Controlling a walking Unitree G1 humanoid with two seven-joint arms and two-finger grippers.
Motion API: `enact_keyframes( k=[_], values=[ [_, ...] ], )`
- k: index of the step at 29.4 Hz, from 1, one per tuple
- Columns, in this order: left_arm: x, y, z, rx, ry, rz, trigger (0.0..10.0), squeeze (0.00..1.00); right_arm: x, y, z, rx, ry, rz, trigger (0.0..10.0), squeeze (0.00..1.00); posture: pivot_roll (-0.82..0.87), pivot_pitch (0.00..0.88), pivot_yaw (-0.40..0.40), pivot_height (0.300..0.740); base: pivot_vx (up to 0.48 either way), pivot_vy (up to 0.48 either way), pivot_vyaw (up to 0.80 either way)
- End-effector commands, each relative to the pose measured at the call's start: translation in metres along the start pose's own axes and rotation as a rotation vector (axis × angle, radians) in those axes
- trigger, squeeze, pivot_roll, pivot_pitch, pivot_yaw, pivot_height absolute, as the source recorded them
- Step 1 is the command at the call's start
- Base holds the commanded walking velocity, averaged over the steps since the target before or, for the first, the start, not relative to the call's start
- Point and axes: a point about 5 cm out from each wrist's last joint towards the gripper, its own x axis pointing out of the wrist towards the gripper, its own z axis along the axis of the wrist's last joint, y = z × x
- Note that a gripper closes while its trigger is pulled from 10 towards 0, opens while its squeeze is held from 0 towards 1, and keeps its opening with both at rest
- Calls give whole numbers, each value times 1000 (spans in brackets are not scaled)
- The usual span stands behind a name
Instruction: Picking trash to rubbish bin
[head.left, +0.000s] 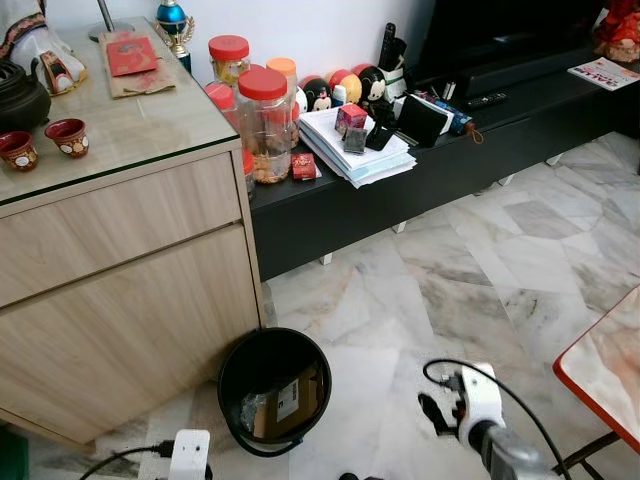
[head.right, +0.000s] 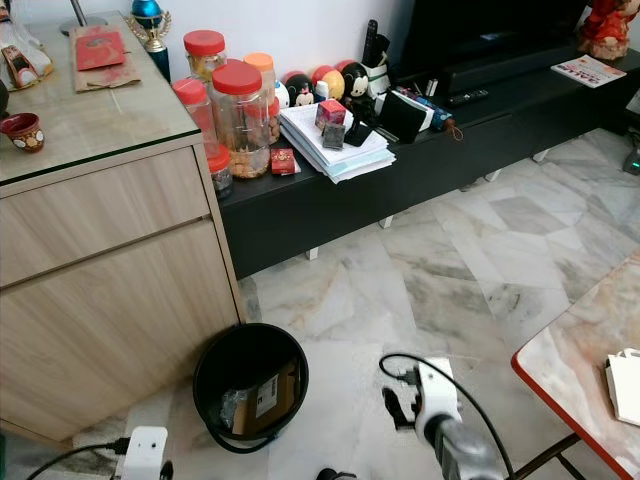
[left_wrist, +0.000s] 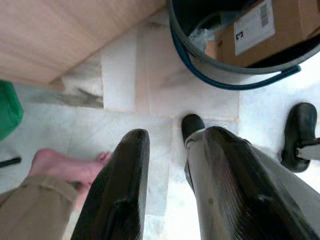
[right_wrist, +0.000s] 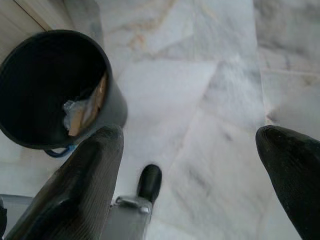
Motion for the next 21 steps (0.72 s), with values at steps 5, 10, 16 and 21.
enact_keyframes(
  k=[5, 10, 16, 21],
  values=[
    [-5, -1, -16, -6, 64, 4, 10000, 0, -9, -5, -32, 80, 76, -68, 10000, 0, -5, 59, -59, 740, 0, 0, 0],
    [-7, -1, -22, -4, 81, -1, 10000, 0, -10, -5, -37, 117, 79, -96, 10000, 0, -8, 50, -55, 740, 0, 0, 0],
    [-7, -1, -22, -8, 75, -8, 10000, 0, -10, -3, -38, 124, 75, -102, 10000, 0, -6, 36, -52, 740, 0, 0, 0],
    [-7, -1, -21, -5, 73, -14, 10000, 0, -9, -1, -37, 127, 70, -101, 10000, 0, -9, 26, -47, 740, 0, 0, 0]
  ],
)
